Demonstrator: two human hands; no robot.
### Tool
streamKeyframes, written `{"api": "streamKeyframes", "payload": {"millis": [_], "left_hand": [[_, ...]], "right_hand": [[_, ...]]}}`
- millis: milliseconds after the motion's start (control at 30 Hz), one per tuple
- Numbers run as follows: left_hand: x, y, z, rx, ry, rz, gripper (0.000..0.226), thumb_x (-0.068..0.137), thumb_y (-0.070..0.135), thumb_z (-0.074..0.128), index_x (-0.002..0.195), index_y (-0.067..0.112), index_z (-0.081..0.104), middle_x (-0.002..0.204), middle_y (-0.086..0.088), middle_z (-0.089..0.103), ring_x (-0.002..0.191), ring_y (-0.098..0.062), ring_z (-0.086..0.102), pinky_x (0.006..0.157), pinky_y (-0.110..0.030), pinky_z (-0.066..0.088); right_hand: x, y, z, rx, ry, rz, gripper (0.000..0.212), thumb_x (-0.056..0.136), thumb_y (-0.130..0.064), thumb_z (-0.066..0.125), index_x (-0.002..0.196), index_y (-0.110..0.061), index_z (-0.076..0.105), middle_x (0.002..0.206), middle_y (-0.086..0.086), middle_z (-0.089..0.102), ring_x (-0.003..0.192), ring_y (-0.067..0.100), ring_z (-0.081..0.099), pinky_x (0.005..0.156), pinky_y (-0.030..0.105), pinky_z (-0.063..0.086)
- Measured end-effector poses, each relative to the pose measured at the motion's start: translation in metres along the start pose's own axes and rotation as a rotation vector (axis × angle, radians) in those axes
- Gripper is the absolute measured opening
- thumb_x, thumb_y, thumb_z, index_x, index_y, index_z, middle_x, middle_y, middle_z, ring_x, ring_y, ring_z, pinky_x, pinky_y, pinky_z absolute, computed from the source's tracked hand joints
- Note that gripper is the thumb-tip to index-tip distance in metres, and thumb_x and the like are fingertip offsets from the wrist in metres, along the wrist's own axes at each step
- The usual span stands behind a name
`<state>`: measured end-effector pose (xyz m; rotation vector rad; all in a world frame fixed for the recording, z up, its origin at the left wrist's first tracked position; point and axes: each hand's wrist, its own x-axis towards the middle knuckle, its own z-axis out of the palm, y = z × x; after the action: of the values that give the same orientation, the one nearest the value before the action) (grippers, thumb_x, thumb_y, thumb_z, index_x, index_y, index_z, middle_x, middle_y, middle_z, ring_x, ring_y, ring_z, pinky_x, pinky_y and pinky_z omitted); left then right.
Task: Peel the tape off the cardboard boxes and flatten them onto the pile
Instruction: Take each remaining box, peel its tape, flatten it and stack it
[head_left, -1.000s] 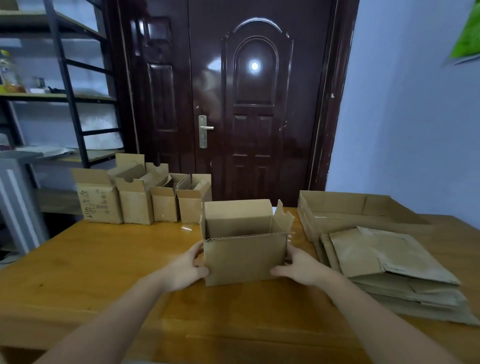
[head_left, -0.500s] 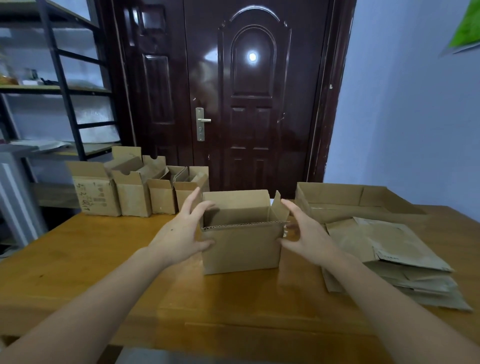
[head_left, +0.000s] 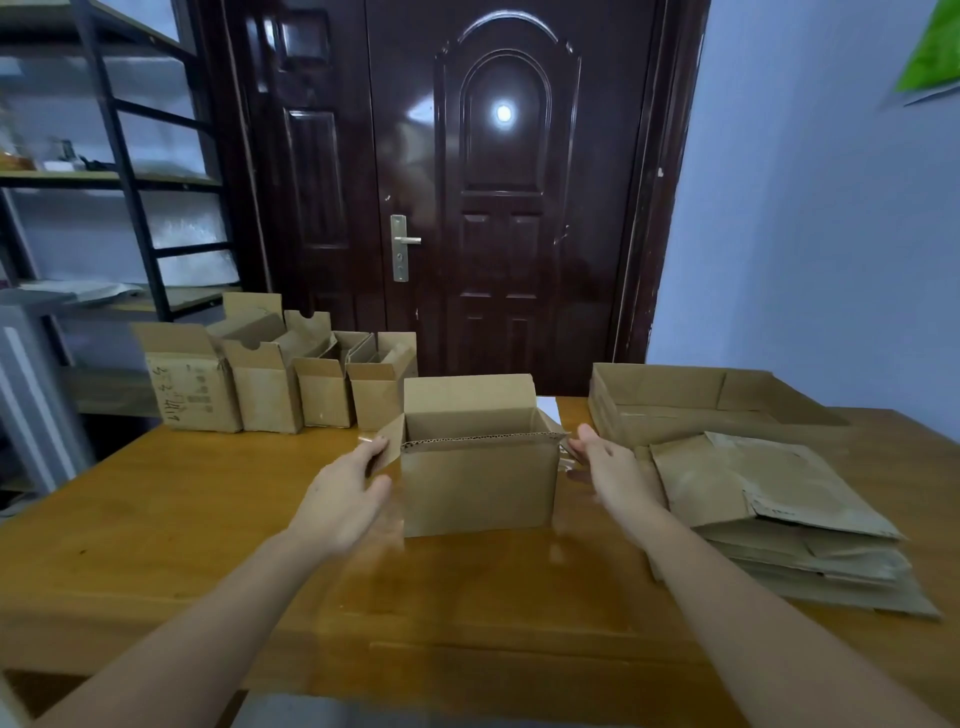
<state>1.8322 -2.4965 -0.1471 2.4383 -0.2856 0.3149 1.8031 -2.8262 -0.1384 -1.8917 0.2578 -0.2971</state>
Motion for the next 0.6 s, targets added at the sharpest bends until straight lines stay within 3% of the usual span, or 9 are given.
{"api": "streamKeyframes", "payload": {"millis": [33, 100, 167, 233, 300, 367, 500, 600], "left_hand": [[0.002, 0.003, -0.005, -0.104, -0.004, -0.031, 0.042, 0.106, 0.033, 0.043, 0.148, 0.031, 0.051, 0.152, -0.001, 0.052, 0.134, -0.019, 0.049, 0.102, -0.029, 0.041], [0.006, 0.009, -0.015, -0.246, -0.003, -0.089, 0.046, 0.107, 0.053, 0.033, 0.135, 0.031, 0.062, 0.137, 0.001, 0.062, 0.122, -0.017, 0.053, 0.092, -0.025, 0.038], [0.013, 0.012, -0.021, -0.178, -0.048, -0.099, 0.068, 0.098, 0.073, 0.036, 0.137, 0.024, 0.063, 0.134, -0.001, 0.064, 0.117, -0.018, 0.057, 0.093, -0.029, 0.042], [0.017, 0.013, -0.022, -0.024, -0.112, -0.082, 0.089, 0.081, 0.085, 0.049, 0.143, 0.022, 0.057, 0.140, -0.001, 0.062, 0.123, -0.020, 0.059, 0.097, -0.034, 0.050], [0.017, 0.014, -0.020, 0.041, -0.135, -0.069, 0.099, 0.070, 0.084, 0.062, 0.146, 0.022, 0.054, 0.143, 0.001, 0.060, 0.127, -0.020, 0.059, 0.097, -0.036, 0.054], [0.016, 0.017, -0.014, 0.067, -0.104, -0.058, 0.096, 0.071, 0.078, 0.069, 0.147, 0.021, 0.053, 0.142, 0.000, 0.061, 0.127, -0.021, 0.059, 0.098, -0.036, 0.055], [0.011, 0.017, 0.001, 0.041, -0.018, -0.044, 0.092, 0.073, 0.075, 0.065, 0.147, 0.022, 0.052, 0.140, 0.000, 0.063, 0.123, -0.021, 0.062, 0.096, -0.035, 0.057], [0.003, 0.003, 0.004, -0.087, -0.075, -0.009, 0.096, 0.074, 0.070, 0.072, 0.155, 0.032, 0.038, 0.148, 0.011, 0.052, 0.127, -0.014, 0.056, 0.096, -0.028, 0.055]], "right_hand": [[0.001, -0.005, 0.001, -0.055, -0.002, -0.023, 0.042, 0.103, -0.061, 0.039, 0.097, -0.031, 0.068, 0.104, -0.006, 0.069, 0.102, 0.015, 0.063, 0.098, 0.042, 0.049], [0.001, -0.016, 0.001, -0.186, -0.012, -0.065, 0.058, 0.098, -0.067, 0.042, 0.103, -0.015, 0.069, 0.104, 0.003, 0.069, 0.094, 0.012, 0.061, 0.081, 0.032, 0.048], [0.003, -0.020, -0.003, -0.237, -0.038, -0.070, 0.062, 0.096, -0.067, 0.047, 0.109, -0.010, 0.068, 0.106, 0.003, 0.067, 0.097, 0.013, 0.060, 0.075, 0.027, 0.043], [0.004, -0.016, -0.010, -0.229, -0.138, -0.058, 0.057, 0.093, -0.064, 0.056, 0.121, -0.015, 0.063, 0.114, -0.005, 0.063, 0.109, 0.015, 0.059, 0.075, 0.022, 0.044], [0.001, -0.011, -0.013, -0.265, -0.262, -0.079, 0.067, 0.087, -0.057, 0.070, 0.139, -0.018, 0.051, 0.125, -0.011, 0.055, 0.116, 0.010, 0.054, 0.078, 0.015, 0.046], [0.000, -0.004, -0.006, -0.309, -0.255, -0.117, 0.071, 0.083, -0.049, 0.077, 0.140, -0.020, 0.046, 0.128, -0.010, 0.055, 0.115, 0.007, 0.053, 0.078, 0.014, 0.049], [-0.008, 0.008, 0.021, -0.117, -0.179, -0.092, 0.051, 0.093, -0.036, 0.071, 0.130, -0.026, 0.038, 0.139, -0.002, 0.054, 0.114, 0.012, 0.055, 0.083, 0.024, 0.055], [-0.013, 0.012, 0.026, -0.062, -0.150, -0.082, 0.054, 0.095, -0.037, 0.067, 0.136, -0.027, 0.034, 0.141, 0.000, 0.053, 0.113, 0.011, 0.054, 0.084, 0.024, 0.053]]}}
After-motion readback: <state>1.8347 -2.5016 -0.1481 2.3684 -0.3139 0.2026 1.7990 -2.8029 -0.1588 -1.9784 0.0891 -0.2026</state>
